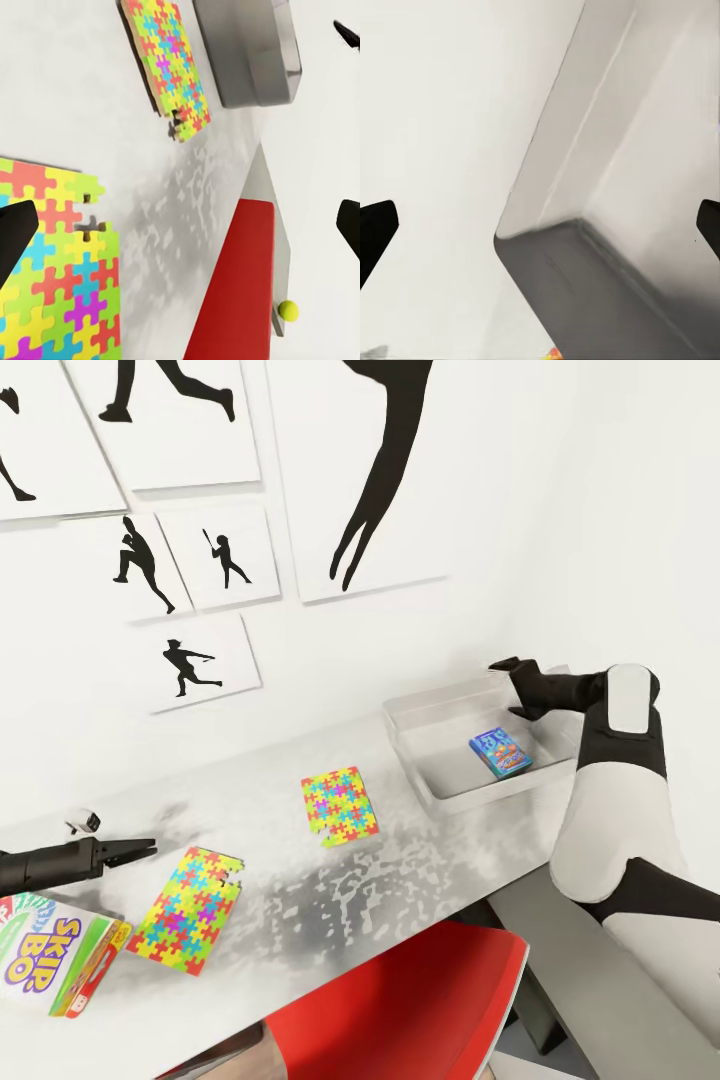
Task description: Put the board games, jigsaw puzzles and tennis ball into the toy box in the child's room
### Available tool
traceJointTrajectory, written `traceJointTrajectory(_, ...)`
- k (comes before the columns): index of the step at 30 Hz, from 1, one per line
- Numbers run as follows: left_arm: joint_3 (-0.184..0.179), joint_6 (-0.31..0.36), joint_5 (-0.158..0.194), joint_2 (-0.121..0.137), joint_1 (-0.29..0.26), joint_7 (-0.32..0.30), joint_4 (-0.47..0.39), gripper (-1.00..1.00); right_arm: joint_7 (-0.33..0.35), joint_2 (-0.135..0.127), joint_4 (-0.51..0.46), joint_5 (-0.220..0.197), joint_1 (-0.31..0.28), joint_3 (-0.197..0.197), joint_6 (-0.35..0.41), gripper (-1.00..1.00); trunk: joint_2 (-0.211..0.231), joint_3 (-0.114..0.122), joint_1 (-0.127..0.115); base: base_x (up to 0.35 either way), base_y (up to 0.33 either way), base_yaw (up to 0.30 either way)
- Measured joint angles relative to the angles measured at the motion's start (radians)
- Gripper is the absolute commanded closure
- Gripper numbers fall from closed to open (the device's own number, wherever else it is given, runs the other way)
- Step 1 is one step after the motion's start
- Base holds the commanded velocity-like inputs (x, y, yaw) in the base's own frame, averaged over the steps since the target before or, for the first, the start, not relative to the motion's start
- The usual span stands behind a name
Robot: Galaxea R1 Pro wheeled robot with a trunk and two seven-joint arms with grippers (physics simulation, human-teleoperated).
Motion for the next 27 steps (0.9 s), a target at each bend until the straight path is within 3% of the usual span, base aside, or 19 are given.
traceJointTrajectory(7,0.000,0.003,0.001,0.000,0.000,0.000,-0.008,-1.00,0.000,-0.001,-0.133,-0.139,0.039,0.045,0.013,-1.00,0.000,0.001,0.000,0.000,0.000,0.000)
traceJointTrajectory(8,0.000,0.003,0.001,0.001,0.000,0.000,-0.009,-1.00,0.000,-0.003,-0.166,-0.186,0.062,0.073,0.012,-1.00,0.000,0.002,0.000,0.000,0.000,0.000)
traceJointTrajectory(9,0.000,0.003,0.001,0.001,0.000,0.000,-0.009,-1.00,0.000,-0.003,-0.167,-0.186,0.062,0.074,0.013,-1.00,0.000,0.003,0.000,0.000,0.000,0.000)
traceJointTrajectory(16,0.001,0.002,0.001,0.004,0.000,0.000,-0.011,-1.00,0.000,-0.010,-0.273,-0.379,0.163,0.171,0.012,-1.00,0.000,0.012,0.000,0.000,0.000,0.000)
traceJointTrajectory(21,0.001,0.002,0.001,0.007,0.000,0.000,-0.011,-1.00,0.000,-0.015,-0.353,-0.525,0.255,0.211,0.013,-1.00,0.000,0.020,0.000,0.000,0.000,0.000)
traceJointTrajectory(27,0.001,0.001,0.001,0.008,0.000,0.000,-0.011,-1.00,0.006,-0.016,-0.427,-0.594,0.334,0.224,0.013,-1.00,0.000,0.029,0.000,-0.024,0.000,0.000)
